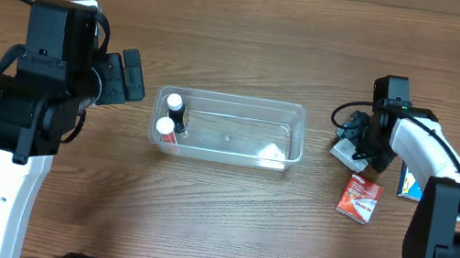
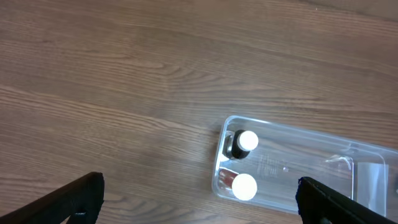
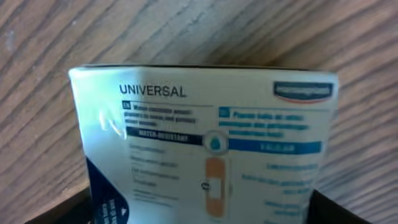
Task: Pack container
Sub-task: 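Grasp the white bandage box with the right gripper, then lower bandage box into the container's right side and release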
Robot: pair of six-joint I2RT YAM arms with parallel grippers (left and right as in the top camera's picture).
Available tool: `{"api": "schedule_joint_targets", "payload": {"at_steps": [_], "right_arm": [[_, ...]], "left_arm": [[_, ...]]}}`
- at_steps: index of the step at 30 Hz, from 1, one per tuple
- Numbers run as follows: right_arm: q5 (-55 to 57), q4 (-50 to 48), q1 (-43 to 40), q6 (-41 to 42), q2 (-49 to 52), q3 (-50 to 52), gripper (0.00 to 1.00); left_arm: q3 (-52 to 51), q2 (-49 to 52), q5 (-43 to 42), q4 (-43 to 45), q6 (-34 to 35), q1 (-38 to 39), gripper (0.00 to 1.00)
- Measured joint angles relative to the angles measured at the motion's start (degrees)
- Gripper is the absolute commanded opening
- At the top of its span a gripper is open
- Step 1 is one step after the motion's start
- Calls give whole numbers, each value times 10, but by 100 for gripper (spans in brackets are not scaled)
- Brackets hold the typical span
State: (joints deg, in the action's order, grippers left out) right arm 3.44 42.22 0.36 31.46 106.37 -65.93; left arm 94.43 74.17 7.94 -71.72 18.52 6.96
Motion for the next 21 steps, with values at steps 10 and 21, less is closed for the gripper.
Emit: {"api": "schedule_joint_targets", "payload": {"at_steps": [10, 21], "right_arm": [[-2, 30, 0, -8, 0, -9, 79], [-6, 196, 137, -96, -183, -148, 78]], "left_arm": [[0, 0, 0, 0, 0, 0, 100], [0, 0, 0, -1, 0, 0, 100]]}}
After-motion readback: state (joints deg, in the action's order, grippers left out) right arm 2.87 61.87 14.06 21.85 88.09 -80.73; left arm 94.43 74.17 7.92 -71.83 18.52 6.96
